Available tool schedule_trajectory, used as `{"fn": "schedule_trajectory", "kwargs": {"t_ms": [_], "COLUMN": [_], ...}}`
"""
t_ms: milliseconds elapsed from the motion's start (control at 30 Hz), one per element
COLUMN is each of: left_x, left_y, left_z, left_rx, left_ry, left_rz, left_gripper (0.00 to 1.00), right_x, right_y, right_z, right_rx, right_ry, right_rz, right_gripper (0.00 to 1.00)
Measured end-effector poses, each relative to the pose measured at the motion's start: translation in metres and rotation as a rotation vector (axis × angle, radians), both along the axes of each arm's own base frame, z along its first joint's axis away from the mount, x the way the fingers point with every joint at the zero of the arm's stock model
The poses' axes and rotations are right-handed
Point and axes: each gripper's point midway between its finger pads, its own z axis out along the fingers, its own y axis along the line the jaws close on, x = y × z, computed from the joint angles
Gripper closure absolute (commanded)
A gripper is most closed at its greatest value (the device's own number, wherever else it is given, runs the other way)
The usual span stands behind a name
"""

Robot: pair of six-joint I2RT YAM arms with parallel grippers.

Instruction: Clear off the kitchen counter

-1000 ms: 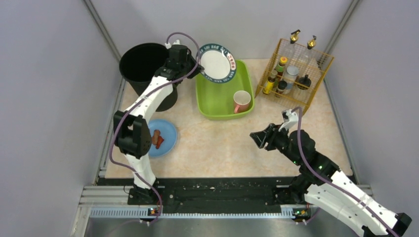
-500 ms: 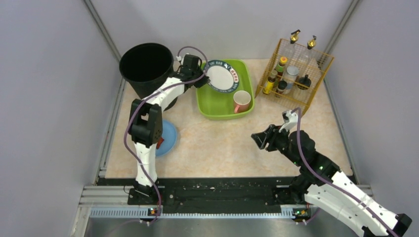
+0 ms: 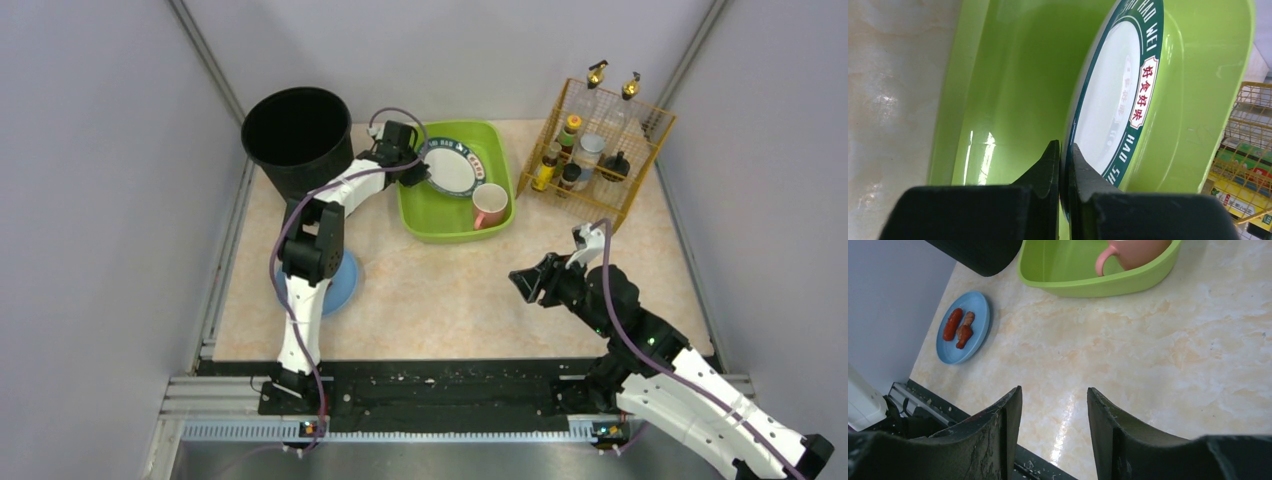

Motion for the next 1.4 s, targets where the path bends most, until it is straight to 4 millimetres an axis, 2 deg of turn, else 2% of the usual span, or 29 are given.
{"fn": "schedule_trajectory", "kwargs": {"t_ms": [100, 267, 333, 600, 700, 767, 867, 900, 933, 1033, 1400], "left_x": [0.0, 0.001, 0.001, 0.001, -0.001, -0.004, -0.008, -0.01, -0.015, -0.023, -0.047], "left_y": [-0.001, -0.003, -0.004, -0.005, -0.006, -0.007, -0.009, -0.01, -0.01, -0.012, -0.003], "left_z": [-0.005, -0.004, -0.003, -0.002, -0.004, -0.006, -0.004, -0.003, -0.002, 0.006, 0.076], "left_rx": [-0.003, -0.013, -0.015, -0.012, -0.014, -0.014, -0.022, -0.022, -0.022, -0.026, 0.007], "left_ry": [0.009, 0.009, 0.006, 0.003, 0.008, 0.015, 0.011, 0.013, 0.019, 0.021, -0.084], "left_rz": [-0.001, -0.007, -0.006, -0.023, -0.037, -0.045, -0.072, -0.077, -0.086, -0.114, -0.194], "left_gripper": [0.95, 0.69, 0.62, 0.4, 0.37, 0.29, 0.27, 0.2, 0.08, 0.06, 0.06], "right_x": [0.0, 0.0, 0.0, 0.0, 0.0, 0.0, 0.0, -0.001, -0.001, -0.001, 0.0], "right_y": [0.0, 0.0, 0.0, -0.001, -0.001, -0.001, -0.001, -0.001, -0.001, -0.001, 0.0], "right_z": [-0.001, -0.001, -0.001, -0.001, -0.002, -0.002, -0.002, -0.002, -0.002, -0.002, -0.003], "right_rx": [-0.002, -0.003, -0.004, -0.006, -0.007, -0.007, -0.007, -0.007, -0.007, -0.007, -0.015], "right_ry": [0.002, 0.003, 0.002, 0.002, 0.003, 0.004, 0.003, 0.003, 0.003, 0.003, 0.006], "right_rz": [0.0, 0.0, 0.0, 0.0, 0.001, 0.001, 0.001, 0.001, 0.001, 0.001, 0.008], "right_gripper": [0.5, 0.49, 0.49, 0.49, 0.49, 0.49, 0.49, 0.49, 0.49, 0.49, 0.48]}}
